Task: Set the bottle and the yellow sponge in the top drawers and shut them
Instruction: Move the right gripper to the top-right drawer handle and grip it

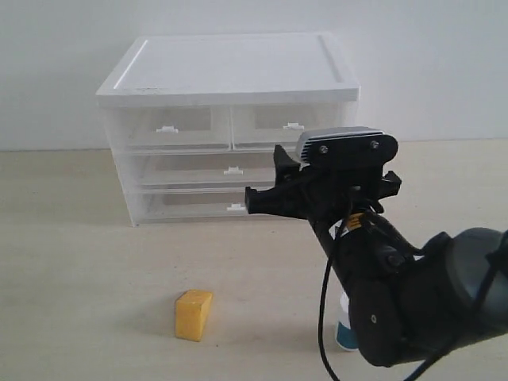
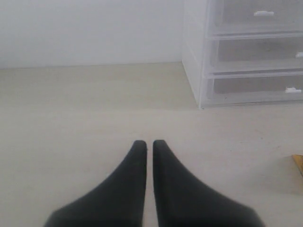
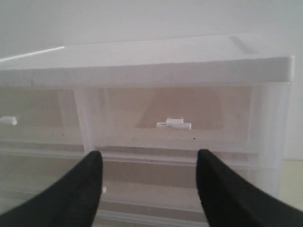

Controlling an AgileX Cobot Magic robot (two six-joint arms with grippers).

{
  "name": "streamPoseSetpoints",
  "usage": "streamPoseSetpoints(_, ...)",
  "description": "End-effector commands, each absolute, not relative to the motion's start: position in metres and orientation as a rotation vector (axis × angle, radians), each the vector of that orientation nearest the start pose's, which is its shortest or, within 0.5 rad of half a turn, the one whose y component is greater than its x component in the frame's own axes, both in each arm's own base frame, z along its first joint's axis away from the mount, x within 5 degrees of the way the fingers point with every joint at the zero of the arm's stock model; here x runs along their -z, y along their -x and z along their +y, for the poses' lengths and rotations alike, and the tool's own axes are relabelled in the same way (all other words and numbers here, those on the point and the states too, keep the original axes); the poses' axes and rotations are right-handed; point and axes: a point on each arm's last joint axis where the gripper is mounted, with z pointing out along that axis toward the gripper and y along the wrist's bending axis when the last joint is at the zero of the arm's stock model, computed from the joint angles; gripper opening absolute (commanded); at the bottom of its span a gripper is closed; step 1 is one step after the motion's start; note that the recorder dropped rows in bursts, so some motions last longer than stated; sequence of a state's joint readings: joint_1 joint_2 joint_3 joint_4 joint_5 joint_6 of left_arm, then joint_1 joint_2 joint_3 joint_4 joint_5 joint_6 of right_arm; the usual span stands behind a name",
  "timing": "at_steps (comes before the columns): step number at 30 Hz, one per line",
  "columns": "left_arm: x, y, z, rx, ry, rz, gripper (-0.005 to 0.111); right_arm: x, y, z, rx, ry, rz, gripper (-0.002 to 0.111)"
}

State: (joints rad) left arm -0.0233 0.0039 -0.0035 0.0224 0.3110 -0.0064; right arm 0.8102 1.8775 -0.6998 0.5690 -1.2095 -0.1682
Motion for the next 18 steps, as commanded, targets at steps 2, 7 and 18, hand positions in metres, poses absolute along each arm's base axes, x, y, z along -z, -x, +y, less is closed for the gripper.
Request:
streamPoseSetpoints(2, -0.185, -0.054, -0.001, -0.002, -0.031, 1.791, 0.004, -0.161, -0.277, 0.219, -0.245, 0.123, 1.529, 0.063)
streamPoseSetpoints(7, -0.185, -0.054, -0.001, -0.002, -0.031, 1.791, 0.004, -0.152, -0.288, 0.223, -0.206, 0.05, 1.55, 0.063)
streamPoseSetpoints(18, -0.185, -0.054, -0.001, -0.002, -0.031, 1.791, 0.004, -0.155, -0.31, 0.237, -0.19, 0.03, 1.505, 0.063)
